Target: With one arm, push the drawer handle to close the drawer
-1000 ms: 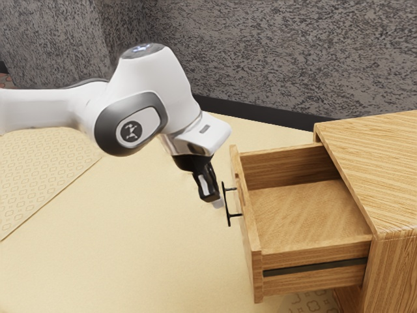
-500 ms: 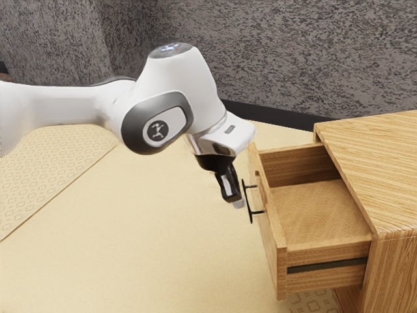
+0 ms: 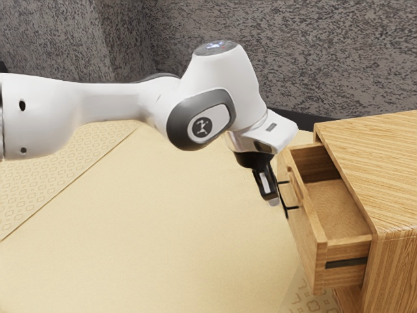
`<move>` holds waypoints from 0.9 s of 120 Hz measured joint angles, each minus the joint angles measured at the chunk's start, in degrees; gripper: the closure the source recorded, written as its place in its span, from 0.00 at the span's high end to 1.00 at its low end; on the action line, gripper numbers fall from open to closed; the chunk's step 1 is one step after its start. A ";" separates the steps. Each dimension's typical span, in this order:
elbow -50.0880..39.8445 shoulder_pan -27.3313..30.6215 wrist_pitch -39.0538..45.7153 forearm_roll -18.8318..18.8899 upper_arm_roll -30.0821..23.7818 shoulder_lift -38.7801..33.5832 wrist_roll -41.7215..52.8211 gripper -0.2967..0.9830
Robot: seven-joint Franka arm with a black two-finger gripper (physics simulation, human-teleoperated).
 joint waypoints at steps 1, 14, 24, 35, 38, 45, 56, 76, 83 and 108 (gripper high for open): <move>0.37 -0.12 -0.06 0.04 0.00 0.24 0.00 0.16; 3.82 -1.23 -0.70 0.44 0.00 2.52 -0.06 0.15; 7.65 -1.83 -1.31 0.93 0.00 5.09 -0.11 0.15; 10.58 -2.78 -1.95 1.23 0.07 7.18 -0.15 0.15; 11.08 -2.91 -2.08 1.28 0.08 7.55 -0.17 0.15; 12.59 -3.32 -2.34 1.56 0.09 8.54 -0.19 0.15; 15.23 -4.04 -2.61 2.08 0.09 10.45 -0.27 0.15; 16.03 -4.68 -3.01 2.69 0.51 10.97 -0.47 0.15; 6.73 -5.30 -4.22 2.78 2.63 3.59 -1.38 0.15; 6.49 -3.00 -14.39 6.16 12.70 -12.44 -7.78 0.45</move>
